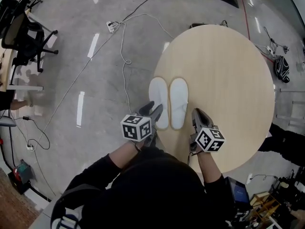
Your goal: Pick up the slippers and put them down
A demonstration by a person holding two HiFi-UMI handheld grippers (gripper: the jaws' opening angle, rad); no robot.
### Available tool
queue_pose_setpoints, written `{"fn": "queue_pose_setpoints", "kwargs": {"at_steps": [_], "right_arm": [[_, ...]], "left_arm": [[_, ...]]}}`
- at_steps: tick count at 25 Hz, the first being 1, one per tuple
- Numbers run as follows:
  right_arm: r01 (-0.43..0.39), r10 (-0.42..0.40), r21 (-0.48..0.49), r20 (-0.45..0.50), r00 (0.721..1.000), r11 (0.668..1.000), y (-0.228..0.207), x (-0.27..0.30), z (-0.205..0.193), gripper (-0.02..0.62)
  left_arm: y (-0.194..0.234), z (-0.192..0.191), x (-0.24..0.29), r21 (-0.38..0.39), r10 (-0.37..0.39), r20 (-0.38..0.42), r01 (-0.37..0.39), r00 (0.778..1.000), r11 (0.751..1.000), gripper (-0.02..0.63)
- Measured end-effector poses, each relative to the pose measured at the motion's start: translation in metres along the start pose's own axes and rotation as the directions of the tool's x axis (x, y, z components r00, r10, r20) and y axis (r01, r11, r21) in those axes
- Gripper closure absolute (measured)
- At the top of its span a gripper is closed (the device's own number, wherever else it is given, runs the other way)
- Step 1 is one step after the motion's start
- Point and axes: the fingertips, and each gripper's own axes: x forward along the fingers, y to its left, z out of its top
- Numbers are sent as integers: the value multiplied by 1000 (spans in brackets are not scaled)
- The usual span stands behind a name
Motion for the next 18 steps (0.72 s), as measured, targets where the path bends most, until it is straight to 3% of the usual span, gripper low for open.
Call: {"fn": "queue_pose_setpoints", "kwargs": {"at_steps": [3,8,18], "right_arm": [[-13,13,-16,-32,999,1000,-1,22,-2,567],[-35,32,-19,-121,992,999,-2,64,-19,483],[-10,14,20,-208,978,1000,-19,107,-42,474]], "left_arm": [[12,-4,19,-23,18,-30,-19,999,1000,439],[26,-20,50,-63,23,-109,-30,994,998,439],[42,-41,86,-103,4,-212,-26,977,994,465]]}}
